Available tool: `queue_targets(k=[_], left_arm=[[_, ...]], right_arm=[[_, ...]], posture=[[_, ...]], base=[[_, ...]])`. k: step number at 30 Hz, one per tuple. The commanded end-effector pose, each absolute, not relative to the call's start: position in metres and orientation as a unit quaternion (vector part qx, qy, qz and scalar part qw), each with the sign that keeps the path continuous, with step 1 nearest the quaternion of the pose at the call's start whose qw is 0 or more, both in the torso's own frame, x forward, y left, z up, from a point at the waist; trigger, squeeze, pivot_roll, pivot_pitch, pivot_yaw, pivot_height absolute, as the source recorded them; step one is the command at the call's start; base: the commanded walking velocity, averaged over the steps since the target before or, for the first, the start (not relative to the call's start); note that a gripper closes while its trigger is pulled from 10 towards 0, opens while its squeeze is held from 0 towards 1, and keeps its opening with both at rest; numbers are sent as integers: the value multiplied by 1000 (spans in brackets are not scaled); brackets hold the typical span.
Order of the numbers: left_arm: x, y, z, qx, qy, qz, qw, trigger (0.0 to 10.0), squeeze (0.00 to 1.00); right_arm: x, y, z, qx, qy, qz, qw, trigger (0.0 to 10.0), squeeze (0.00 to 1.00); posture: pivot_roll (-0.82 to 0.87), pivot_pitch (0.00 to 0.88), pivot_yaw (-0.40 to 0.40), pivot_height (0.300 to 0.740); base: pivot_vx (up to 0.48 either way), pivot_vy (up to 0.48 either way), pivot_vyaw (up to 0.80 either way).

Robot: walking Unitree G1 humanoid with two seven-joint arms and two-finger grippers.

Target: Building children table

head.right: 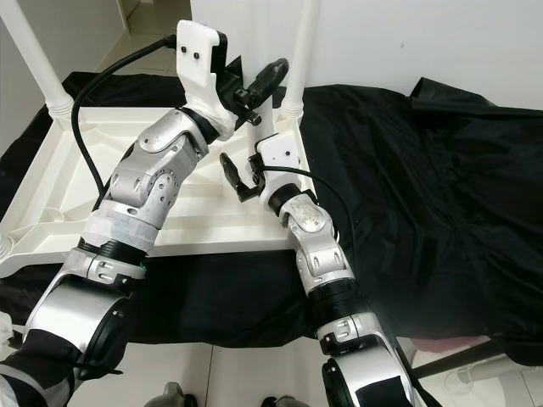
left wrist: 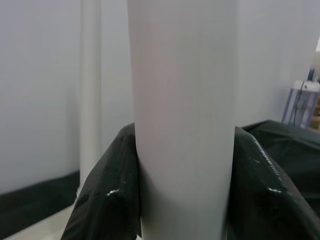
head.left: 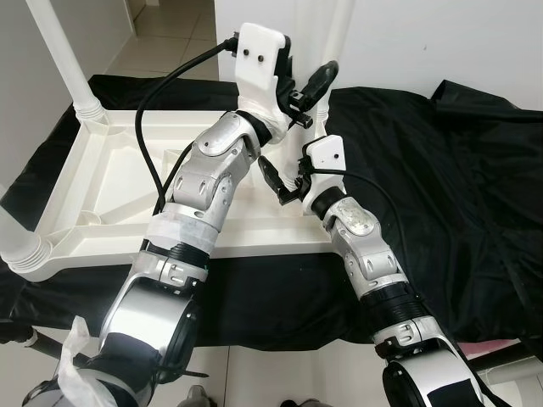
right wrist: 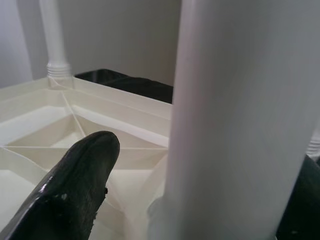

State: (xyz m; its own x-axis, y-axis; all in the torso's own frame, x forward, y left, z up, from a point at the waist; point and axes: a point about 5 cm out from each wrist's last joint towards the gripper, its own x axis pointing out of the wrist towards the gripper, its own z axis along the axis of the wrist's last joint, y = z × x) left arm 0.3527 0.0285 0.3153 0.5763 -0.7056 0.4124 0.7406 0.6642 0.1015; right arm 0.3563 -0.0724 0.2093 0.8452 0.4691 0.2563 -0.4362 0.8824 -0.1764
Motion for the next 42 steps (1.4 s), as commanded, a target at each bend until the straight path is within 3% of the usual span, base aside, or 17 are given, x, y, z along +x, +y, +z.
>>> queue_targets(k=[1,10,13,16,27,42], left_arm=[[357,25,321,-66,-195,-338,918,10000,0],[365,23,330,-89,-180,-262,944,10000,0],[365,23,330,-89,-179,-260,945,10000,0],[360,15,332,-98,-180,-271,940,10000,0],[352,-1,336,-89,-183,-277,939,10000,0],[349,-6,336,-75,-186,-284,938,10000,0]], right_arm=[[362,-69,213,-76,-143,219,962,10000,0],[369,-65,220,-88,-146,129,977,10000,0],[369,-65,220,-87,-146,125,977,10000,0],[369,-63,213,-53,-130,60,988,10000,0],[373,-48,218,-51,-129,53,989,10000,0],[378,-49,235,-41,-148,34,988,9569,0]], posture=[[50,75,-46,740],[47,69,-53,740],[47,69,-53,740],[42,68,-56,740],[44,63,-68,740],[46,58,-75,740]], base=[[0,0,0],[0,0,0],[0,0,0],[0,0,0],[0,0,0],[0,0,0]])
